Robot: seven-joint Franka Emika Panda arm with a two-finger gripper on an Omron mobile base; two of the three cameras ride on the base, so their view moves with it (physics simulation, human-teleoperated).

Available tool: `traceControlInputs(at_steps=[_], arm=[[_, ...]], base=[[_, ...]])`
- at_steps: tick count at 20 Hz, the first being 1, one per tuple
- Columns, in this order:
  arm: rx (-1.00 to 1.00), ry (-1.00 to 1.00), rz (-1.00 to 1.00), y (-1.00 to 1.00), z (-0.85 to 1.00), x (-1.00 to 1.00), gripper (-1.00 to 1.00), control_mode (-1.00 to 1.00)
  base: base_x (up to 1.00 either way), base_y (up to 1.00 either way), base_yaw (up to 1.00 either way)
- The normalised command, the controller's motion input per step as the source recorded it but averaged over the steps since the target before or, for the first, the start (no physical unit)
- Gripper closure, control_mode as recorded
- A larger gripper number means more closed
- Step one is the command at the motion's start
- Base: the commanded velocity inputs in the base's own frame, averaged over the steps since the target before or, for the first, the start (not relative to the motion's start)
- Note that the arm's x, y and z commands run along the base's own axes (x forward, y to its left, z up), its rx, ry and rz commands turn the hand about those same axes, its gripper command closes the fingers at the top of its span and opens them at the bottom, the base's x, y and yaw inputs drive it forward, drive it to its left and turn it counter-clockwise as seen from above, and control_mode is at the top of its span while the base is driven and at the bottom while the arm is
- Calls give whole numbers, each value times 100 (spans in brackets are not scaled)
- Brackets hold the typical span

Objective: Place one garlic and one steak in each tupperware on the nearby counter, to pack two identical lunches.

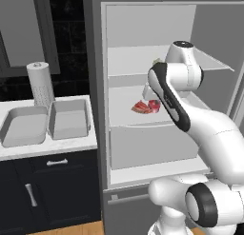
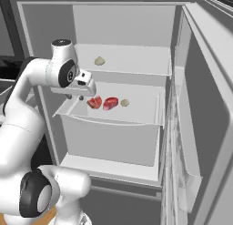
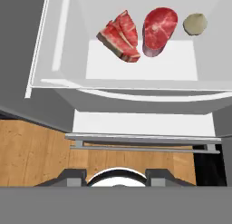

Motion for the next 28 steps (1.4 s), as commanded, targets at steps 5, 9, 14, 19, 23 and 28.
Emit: traceControlInputs(at_steps=[5,9,14,19,23,28], arm=[[-2,-20,-1,-31,-14,-2,-100,-100],[-1,-29,-16,-68,-15,8,-100,-100],[0,0,-13,-8,-15,82,-100,-100],[0,5,-2,-5,-15,80,-100,-100],[0,0,0,-16,-56,31,-100,-100],[0,0,0,0,-48,28,-100,-100]], base=[[0,0,0],[0,0,0],[0,0,0],[0,0,0],[0,0,0],[0,0,0]])
